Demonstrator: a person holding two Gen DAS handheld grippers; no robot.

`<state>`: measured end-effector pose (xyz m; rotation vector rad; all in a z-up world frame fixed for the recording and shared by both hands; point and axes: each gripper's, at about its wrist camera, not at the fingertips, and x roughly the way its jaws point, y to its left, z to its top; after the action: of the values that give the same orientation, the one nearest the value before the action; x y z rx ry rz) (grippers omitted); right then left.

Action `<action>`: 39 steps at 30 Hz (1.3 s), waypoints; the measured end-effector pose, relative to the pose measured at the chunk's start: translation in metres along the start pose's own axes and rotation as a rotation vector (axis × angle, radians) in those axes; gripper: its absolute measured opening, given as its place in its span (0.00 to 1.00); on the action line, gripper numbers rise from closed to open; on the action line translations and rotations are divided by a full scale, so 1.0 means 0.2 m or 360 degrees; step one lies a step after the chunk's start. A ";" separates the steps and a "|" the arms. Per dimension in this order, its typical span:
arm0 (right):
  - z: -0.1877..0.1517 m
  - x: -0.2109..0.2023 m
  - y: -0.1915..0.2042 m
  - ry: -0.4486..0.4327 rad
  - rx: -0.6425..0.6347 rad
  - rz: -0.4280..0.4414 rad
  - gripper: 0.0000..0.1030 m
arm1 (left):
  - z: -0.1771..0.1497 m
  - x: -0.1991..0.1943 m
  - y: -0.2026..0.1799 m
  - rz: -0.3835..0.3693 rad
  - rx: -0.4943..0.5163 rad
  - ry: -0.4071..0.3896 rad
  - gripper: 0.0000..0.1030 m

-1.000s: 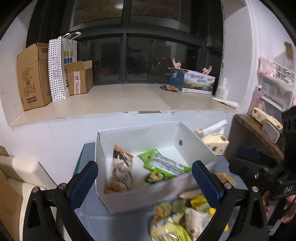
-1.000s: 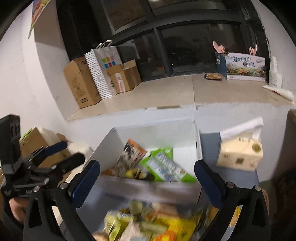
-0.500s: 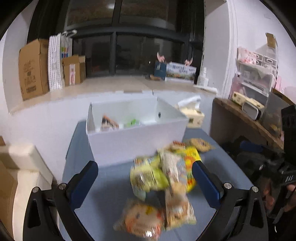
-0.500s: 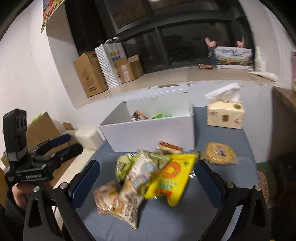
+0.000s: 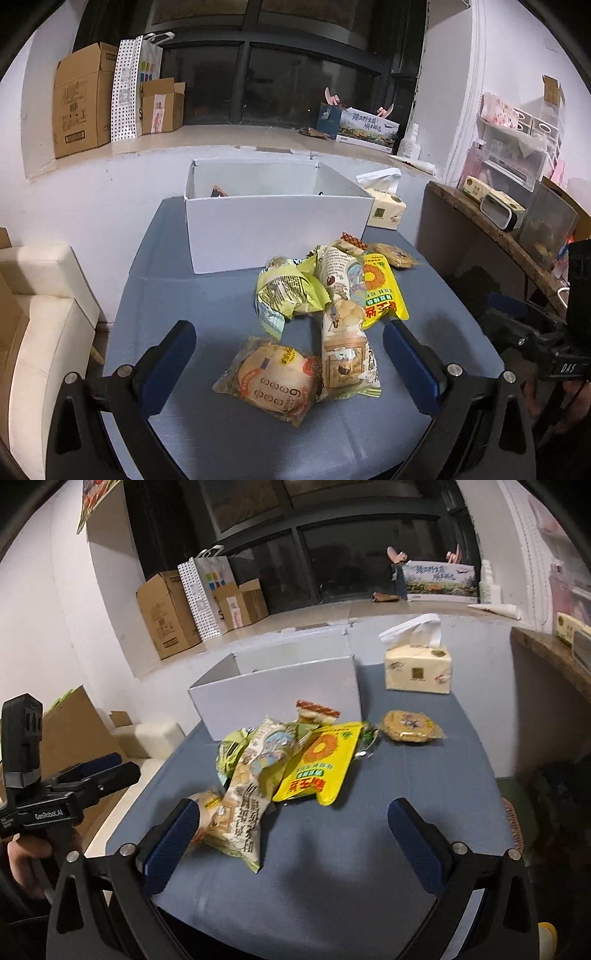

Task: Organize snacks
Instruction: 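Move both tools back over the remaining snacks, then grasp the round bread bun with the left gripper while the right grasps the tall cracker bag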

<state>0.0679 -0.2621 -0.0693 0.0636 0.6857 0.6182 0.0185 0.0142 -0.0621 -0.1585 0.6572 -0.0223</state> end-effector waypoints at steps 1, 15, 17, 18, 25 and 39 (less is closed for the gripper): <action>0.00 -0.01 -0.01 -0.0006 0.0009 -0.0002 1.00 | 0.00 0.00 0.00 -0.0002 0.0007 0.0004 1.00; -0.02 0.01 -0.02 0.0043 0.0030 -0.0007 1.00 | -0.09 0.32 0.09 -0.0028 0.0047 0.0310 1.00; -0.03 0.02 -0.01 0.0052 0.0018 -0.0017 1.00 | -0.12 0.38 0.09 -0.0071 0.0085 0.0370 1.00; -0.03 0.02 -0.01 0.0055 0.0016 -0.0019 1.00 | -0.14 0.41 0.10 -0.0107 0.0099 0.0411 1.00; -0.04 0.04 -0.02 0.0090 0.0026 -0.0019 1.00 | -0.21 0.57 0.18 -0.0266 0.0200 0.0506 1.00; -0.04 0.08 0.02 0.0141 -0.0027 -0.0048 1.00 | -0.19 0.50 0.14 -0.0098 0.0439 0.0418 0.75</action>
<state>0.0708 -0.2512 -0.0850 0.0101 0.7658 0.6005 0.0739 0.0298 -0.1564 0.0926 0.9031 -0.1945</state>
